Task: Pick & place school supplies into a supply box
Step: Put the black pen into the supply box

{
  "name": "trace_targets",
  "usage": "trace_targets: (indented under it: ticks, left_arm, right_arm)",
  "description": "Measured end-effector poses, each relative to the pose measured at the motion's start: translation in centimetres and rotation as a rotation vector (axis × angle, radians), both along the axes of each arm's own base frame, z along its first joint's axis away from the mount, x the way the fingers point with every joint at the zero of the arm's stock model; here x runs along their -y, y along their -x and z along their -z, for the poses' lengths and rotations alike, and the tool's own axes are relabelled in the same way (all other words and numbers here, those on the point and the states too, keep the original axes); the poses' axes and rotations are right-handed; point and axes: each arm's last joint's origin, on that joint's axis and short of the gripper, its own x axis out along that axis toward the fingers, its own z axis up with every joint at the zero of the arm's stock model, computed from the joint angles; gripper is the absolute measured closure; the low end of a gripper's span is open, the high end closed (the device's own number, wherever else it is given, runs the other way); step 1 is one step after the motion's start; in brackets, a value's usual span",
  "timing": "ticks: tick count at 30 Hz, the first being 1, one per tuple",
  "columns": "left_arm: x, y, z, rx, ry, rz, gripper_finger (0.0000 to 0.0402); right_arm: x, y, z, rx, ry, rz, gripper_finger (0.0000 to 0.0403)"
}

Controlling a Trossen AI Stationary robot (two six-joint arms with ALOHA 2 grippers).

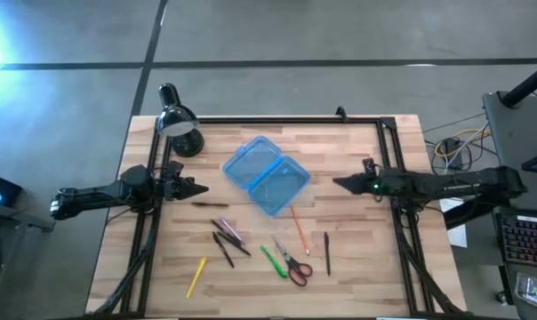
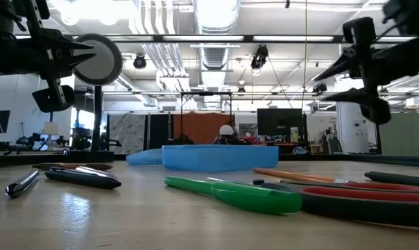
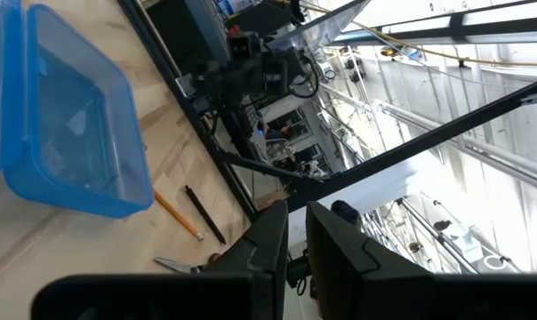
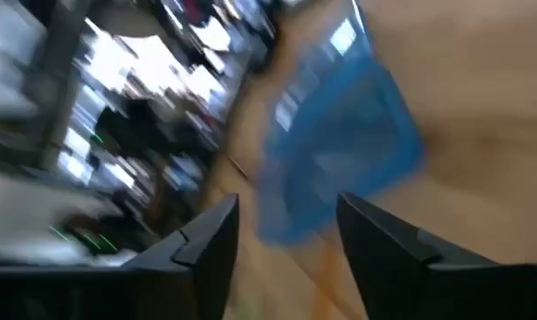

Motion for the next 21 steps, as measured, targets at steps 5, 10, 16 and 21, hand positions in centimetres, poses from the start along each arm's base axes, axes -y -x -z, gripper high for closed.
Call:
trace_targets:
  ticks: [5,10,16,21]
  left_arm:
    - [0.0,0.0,0.0,0.000,0.000,0.001,0.0374]
    - [0.0,0.0,0.0,0.000,0.000,0.001,0.0374]
    - [0.0,0.0,0.0,0.000,0.000,0.001,0.0374]
    - [0.0,0.0,0.0,0.000,0.000,0.000,0.0374]
  right_arm:
    - [-0.1,-0.7,-1.7,-0.440,0.008,-0.050,0.0186]
    - [-0.3,-2.3,-2.6,-0.642,-0.061,-0.108,0.0184]
    - [-1.0,-4.0,-1.6,-0.741,-0.256,-0.173,0.0183]
    - [-2.0,-5.2,-1.6,-0.782,-0.304,-0.183,0.0183]
